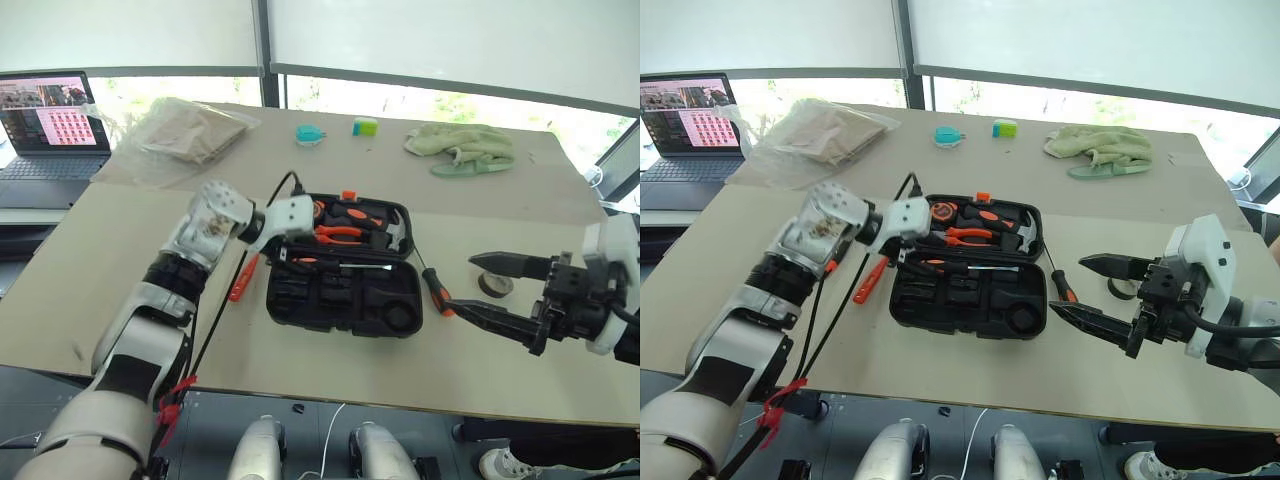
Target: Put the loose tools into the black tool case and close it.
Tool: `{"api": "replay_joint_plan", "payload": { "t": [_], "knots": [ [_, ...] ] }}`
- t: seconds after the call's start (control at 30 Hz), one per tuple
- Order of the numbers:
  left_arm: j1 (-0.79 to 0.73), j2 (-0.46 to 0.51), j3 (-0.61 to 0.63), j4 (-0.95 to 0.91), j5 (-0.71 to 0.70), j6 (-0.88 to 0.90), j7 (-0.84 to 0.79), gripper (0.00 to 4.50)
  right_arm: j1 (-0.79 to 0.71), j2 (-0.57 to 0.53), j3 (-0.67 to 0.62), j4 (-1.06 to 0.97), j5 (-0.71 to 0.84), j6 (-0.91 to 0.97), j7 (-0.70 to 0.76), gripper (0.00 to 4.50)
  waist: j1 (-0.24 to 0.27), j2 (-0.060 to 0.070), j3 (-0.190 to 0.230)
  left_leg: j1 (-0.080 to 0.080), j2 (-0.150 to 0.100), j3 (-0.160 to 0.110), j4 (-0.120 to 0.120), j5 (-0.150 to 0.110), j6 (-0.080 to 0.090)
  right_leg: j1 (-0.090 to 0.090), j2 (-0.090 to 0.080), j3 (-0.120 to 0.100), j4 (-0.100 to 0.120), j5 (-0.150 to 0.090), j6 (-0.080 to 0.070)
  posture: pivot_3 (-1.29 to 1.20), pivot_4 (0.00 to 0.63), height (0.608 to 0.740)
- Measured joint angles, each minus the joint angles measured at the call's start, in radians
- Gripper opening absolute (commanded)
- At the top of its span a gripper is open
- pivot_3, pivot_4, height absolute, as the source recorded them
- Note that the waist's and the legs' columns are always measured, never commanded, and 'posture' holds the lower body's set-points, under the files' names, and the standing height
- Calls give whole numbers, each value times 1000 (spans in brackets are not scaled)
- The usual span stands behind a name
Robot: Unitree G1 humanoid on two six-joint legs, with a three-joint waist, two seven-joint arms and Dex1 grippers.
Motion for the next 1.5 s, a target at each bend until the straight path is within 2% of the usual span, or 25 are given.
{"api": "replay_joint_plan", "payload": {
  "t": [0.13, 0.17, 0.33, 0.8, 0.97, 1.07, 1.13, 1.2, 1.23, 1.27, 1.37, 1.4, 1.5],
  "knots": [
    [5, -50, -40, 40, 39, -53, 28, 214, -3, 0, 7, -1, 0, 0, -7, 4500, -1, 0, 0, 0, 0, 0, 0, 0, 0, 0, 0, 0, 0, 0, 0, 0, 150, 740],
    [10, -60, -52, 58, 49, -68, 37, 86, -3, 0, 9, -1, 0, 0, -11, 4500, -1, 0, 0, 0, 0, 0, 0, 0, 0, 0, 0, 0, 0, 0, 0, 0, 150, 740],
    [11, -94, -74, 151, 89, -128, 87, 86, -8, 0, 10, 0, 0, 0, -19, 4500, -3, 0, 0, 0, 0, -1, 0, 0, 0, -1, 0, 0, 0, 0, 0, 0, 150, 740],
    [-15, -138, -75, 252, 137, -202, 143, 86, -6, 0, 11, -1, 1, 0, -22, 4500, 2, 0, 0, 1, -1, -1, 1, 0, 0, 2, 0, 0, 0, 0, 0, 0, 150, 740],
    [-18, -147, -84, 279, 169, -267, 163, 86, -7, 0, 16, 4, 0, 0, -24, 4500, 3, 0, 0, 7, -1, -1, 1, 0, 0, 11, 0, -2, -2, 0, 0, 0, 150, 740],
    [-18, -154, -51, 282, 135, -213, 144, 817, 24, 0, 15, 5, -30, 0, -28, 4500, 2, 0, 0, 8, -1, -1, 1, 0, 0, 13, 0, -3, -4, 0, 0, 0, 150, 740],
    [-10, -144, 7, 234, 47, -114, 79, 1564, 75, 5, -2, 9, -65, 0, -37, 4500, -1, 0, 0, 6, -1, -1, 0, 0, 0, 11, 0, -3, -4, 0, 0, 0, 150, 740],
    [-4, -106, 84, 96, -92, 45, -32, 2270, 156, 34, -68, 19, -88, 2, -34, 4500, -2, 0, 0, 2, 0, -5, 0, 0, 0, 7, 0, -3, -4, 0, 0, 0, 150, 740],
    [-3, -75, 125, 1, -176, 150, -86, 2832, 207, 57, -129, 19, -90, 7, -29, 4500, -3, 1, 0, 0, 0, -6, -1, 0, 0, 5, 0, -3, -4, 0, 1, 0, 150, 740],
    [-3, -45, 152, -61, -226, 217, -121, 3060, 239, 70, -169, 22, -90, 13, -25, 4500, -3, 2, -1, 0, 0, -6, -1, 0, 0, 4, 0, -3, -3, 0, 1, 0, 150, 740],
    [2, 56, 202, -263, -408, 458, -201, 4222, 381, 126, -332, 11, -87, 37, -13, 4500, -4, 5, -1, 1, 0, -6, -2, 0, 0, 4, 0, -3, -3, -1, 1, 0, 150, 740],
    [6, 84, 203, -302, -446, 505, -210, 4448, 421, 142, -367, 6, -85, 40, -4, 4500, -4, 6, -1, 2, 0, -6, -2, 0, 0, 5, 0, -3, -2, -1, 1, 0, 150, 740],
    [25, 177, 193, -415, -579, 611, -222, 4448, 550, 208, -474, -22, -78, 45, 28, 4500, -4, 7, -1, 10, 0, -6, -2, 0, 0, 14, 0, -3, -3, -2, 1, 0, 150, 740]
  ]
}}
